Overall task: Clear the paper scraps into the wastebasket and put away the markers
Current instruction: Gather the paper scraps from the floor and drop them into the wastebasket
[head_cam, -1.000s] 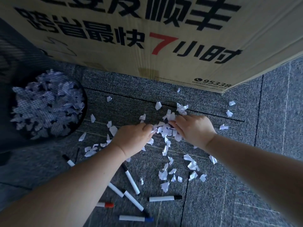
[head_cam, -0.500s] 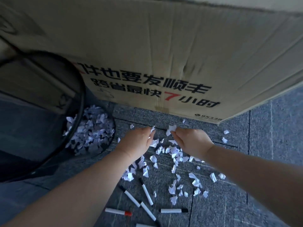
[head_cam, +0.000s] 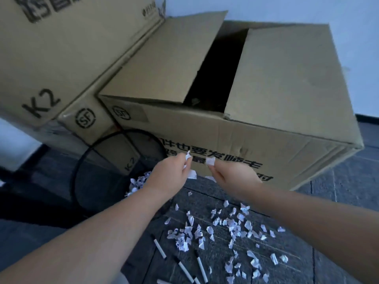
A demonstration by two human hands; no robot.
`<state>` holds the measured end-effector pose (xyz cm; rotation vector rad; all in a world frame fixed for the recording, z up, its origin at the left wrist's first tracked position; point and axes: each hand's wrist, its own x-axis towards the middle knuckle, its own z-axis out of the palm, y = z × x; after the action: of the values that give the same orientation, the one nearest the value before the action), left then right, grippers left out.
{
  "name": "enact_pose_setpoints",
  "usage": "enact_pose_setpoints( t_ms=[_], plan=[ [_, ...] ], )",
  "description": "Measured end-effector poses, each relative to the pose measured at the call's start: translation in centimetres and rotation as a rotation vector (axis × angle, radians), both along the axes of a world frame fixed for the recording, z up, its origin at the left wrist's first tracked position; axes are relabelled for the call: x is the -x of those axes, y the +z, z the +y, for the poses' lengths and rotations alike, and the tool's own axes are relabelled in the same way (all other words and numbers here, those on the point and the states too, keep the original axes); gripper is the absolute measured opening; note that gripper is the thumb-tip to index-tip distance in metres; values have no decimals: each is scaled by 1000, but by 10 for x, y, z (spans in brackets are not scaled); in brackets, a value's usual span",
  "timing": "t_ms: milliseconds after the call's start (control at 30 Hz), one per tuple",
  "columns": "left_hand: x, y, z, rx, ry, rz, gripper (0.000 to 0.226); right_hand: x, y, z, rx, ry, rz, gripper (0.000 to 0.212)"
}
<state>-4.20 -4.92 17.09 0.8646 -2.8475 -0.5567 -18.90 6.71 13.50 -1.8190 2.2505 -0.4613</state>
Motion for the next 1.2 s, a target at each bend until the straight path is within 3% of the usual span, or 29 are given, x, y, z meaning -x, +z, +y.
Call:
enact_pose_setpoints(
  t_ms=[167, 400, 633, 767, 867, 933, 1067, 1200],
  plan=[
    [-52, 16, -32, 66, 124, 21, 34, -34, 37, -48, 79, 78, -13, 33],
    [-112, -2, -71, 107, 280, 8, 30, -94, 42, -124, 131, 145, -21, 35],
    [-143, -24, -100, 63, 415, 74, 47, -124, 22, -180, 121, 134, 19, 37],
    [-153, -35, -106, 88, 407, 67, 28, -130, 3, -189, 72, 226, -23, 27],
    [-154, -40, -107, 17, 384, -16, 59, -126, -6, -191, -39, 296, 31, 42],
    [-153, -42, -108, -15, 374, -80, 69, -121, -7, -189, -82, 330, 55, 51],
    [-151, -45, -108, 56, 336, -283, 74, -110, -6, -178, -128, 370, 83, 55],
    [-147, -37, -101, 73, 301, -350, 74, -101, -2, -165, -85, 390, 128, 56]
  ],
)
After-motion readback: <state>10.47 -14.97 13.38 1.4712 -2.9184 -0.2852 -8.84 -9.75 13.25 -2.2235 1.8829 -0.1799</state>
